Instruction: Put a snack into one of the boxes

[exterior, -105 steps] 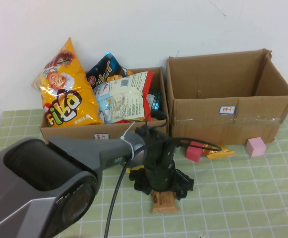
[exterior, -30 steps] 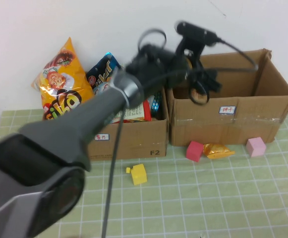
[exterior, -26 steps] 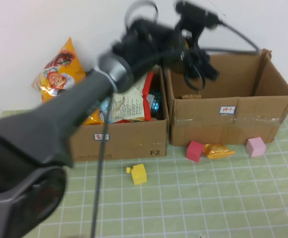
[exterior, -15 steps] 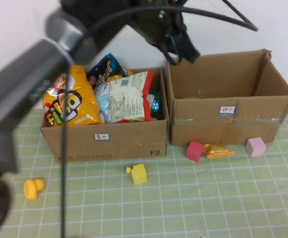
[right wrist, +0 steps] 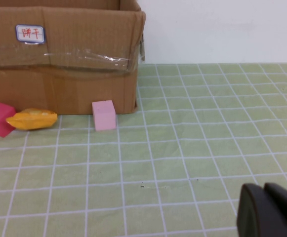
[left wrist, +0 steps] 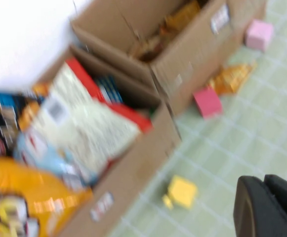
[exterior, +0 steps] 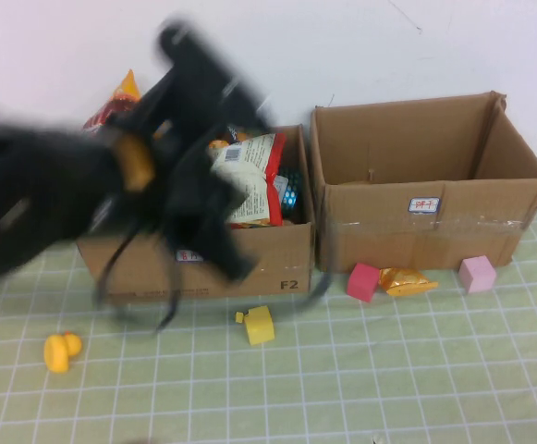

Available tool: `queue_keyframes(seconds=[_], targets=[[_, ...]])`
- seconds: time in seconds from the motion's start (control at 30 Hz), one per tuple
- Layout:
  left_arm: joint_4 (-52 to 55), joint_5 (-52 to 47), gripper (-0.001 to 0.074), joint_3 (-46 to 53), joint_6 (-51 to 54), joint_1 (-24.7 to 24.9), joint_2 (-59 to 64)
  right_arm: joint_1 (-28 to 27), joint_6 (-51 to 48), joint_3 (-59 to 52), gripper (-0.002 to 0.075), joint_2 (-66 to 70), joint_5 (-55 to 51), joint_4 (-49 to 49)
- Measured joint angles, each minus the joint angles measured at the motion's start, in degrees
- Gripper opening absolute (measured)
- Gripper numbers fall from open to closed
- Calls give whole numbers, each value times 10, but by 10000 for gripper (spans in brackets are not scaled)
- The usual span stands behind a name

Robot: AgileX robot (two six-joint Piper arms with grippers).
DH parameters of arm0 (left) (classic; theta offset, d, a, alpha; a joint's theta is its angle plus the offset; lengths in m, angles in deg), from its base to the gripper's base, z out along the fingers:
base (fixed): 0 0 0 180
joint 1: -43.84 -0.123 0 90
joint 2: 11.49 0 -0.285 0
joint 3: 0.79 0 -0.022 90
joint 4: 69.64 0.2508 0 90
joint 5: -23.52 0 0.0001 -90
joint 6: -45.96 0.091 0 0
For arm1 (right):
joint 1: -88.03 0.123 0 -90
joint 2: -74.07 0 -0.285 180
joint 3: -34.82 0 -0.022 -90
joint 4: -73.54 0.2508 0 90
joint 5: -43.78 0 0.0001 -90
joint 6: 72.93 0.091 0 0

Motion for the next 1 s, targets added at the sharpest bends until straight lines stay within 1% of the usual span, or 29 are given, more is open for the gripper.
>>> queue_keyframes(seconds=[0.2, 0.3, 0.37, 0.43, 0.53, 0.6, 0.7, 0.77, 0.87, 1.0], targets=[[-22, -13, -1, 142, 0, 0, -126, 0, 0, 0, -2, 0, 0, 0], [4, -53, -1, 174, 0, 0, -167, 0, 0, 0, -2, 0, 0, 0], [29, -86, -1, 178, -3, 0, -188, 0, 0, 0, -2, 0, 0, 0], [59, -106, -1, 178, -42, 0, -212, 0, 0, 0, -2, 0, 0, 0], [115, -126, -1, 178, -149, 0, -240, 0, 0, 0, -2, 0, 0, 0], [150, -127, -1, 181, -189, 0, -254, 0, 0, 0, -2, 0, 0, 0], [195, -90, -1, 213, -218, -1, -278, 0, 0, 0, -2, 0, 0, 0], [205, -42, -1, 243, -222, -13, -300, 0, 0, 0, -2, 0, 0, 0], [199, 39, -1, 300, -227, -57, -346, 0, 0, 0, -2, 0, 0, 0], [172, 106, -1, 383, -227, -123, -417, 0, 0, 0, -2, 0, 0, 0]])
